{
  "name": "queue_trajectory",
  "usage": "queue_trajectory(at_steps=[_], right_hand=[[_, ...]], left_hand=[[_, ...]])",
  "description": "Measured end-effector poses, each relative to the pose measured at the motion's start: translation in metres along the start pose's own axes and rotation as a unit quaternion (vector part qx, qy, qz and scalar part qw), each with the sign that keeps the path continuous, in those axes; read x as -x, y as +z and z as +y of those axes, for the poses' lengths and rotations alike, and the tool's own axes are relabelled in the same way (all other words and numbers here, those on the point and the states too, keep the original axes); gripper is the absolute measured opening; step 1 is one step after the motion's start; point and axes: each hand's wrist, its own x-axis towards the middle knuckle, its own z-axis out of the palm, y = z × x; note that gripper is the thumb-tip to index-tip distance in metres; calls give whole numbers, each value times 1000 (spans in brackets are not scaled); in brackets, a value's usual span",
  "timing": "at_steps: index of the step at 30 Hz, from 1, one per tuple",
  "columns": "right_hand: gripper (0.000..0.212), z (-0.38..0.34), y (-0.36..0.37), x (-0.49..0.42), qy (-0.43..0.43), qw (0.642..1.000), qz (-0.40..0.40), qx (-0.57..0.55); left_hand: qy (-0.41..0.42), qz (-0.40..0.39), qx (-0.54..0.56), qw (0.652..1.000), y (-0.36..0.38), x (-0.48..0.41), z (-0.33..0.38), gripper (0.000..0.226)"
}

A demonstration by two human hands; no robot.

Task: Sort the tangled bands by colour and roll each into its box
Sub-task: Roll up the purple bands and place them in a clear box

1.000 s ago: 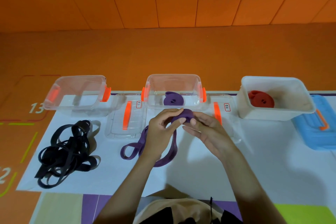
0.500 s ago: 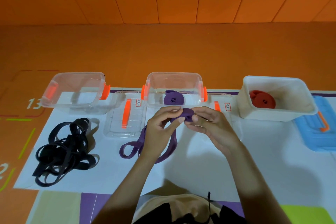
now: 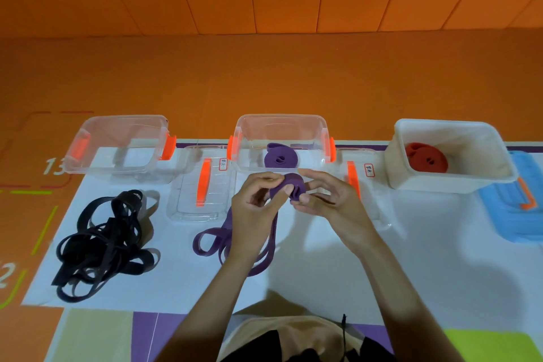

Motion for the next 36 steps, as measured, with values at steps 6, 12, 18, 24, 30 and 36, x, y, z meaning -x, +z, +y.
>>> queue_trajectory(at_steps=[6, 12, 18, 24, 30, 36], right_hand=[[27, -7, -2, 4, 30, 999, 9, 24], [24, -7, 2, 8, 32, 999, 10, 8], [23, -20, -11, 10, 74, 986, -19, 151], [25, -26, -10, 13, 68, 973, 13, 220], [21, -28, -11, 20, 38, 993, 76, 85], [22, -22, -14, 26, 53, 998, 41, -17]], left_hand=[[11, -37, -51, 998, -1, 6, -7, 17], [-16, -99, -50, 994, -5, 6, -3, 31], [-5, -166, -108, 980, -16, 5, 2, 28], [23, -194, -117, 974, -5, 12, 3, 27], [-20, -90, -43, 995, 10, 20, -2, 28], [-13, -135, -13, 991, 5, 9, 11, 31]])
